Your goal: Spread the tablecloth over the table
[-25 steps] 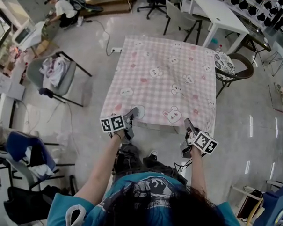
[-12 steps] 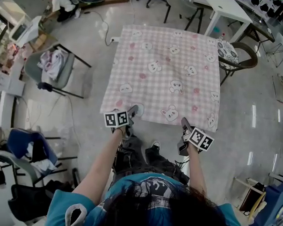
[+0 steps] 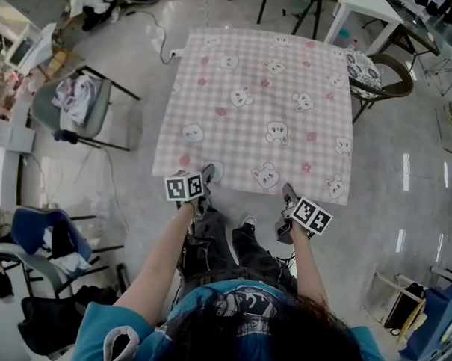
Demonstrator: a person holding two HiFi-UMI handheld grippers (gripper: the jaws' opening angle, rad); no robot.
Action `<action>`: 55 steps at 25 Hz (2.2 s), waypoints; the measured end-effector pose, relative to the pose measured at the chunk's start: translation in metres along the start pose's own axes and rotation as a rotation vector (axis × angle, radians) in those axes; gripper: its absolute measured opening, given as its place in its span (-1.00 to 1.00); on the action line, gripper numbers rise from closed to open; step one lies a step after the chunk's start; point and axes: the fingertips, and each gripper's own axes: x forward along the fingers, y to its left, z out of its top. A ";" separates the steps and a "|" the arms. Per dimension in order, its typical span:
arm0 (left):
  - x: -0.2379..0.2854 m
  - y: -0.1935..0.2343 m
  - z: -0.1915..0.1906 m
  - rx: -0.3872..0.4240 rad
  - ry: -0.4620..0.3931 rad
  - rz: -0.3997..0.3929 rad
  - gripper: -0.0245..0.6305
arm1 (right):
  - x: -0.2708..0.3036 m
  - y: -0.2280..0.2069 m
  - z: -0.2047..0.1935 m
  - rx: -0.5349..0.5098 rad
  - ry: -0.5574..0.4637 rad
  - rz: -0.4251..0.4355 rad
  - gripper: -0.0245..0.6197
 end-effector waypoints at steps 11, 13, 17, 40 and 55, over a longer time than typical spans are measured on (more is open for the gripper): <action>-0.005 -0.002 0.012 0.081 -0.072 0.062 -0.53 | 0.003 0.002 -0.008 -0.059 0.028 0.013 -0.60; -0.009 -0.004 0.011 0.048 -0.063 0.038 -0.26 | 0.000 0.004 -0.010 -0.077 0.053 0.016 -0.53; -0.014 -0.013 -0.006 -0.019 -0.027 -0.007 -0.09 | -0.012 0.001 -0.022 -0.086 0.100 0.024 -0.50; -0.101 -0.059 0.002 0.113 -0.150 -0.110 -0.20 | -0.046 0.103 -0.028 -0.236 0.019 0.232 -0.59; -0.213 -0.102 0.023 0.516 -0.230 -0.408 -0.42 | -0.097 0.222 -0.067 -0.351 -0.150 0.313 -0.59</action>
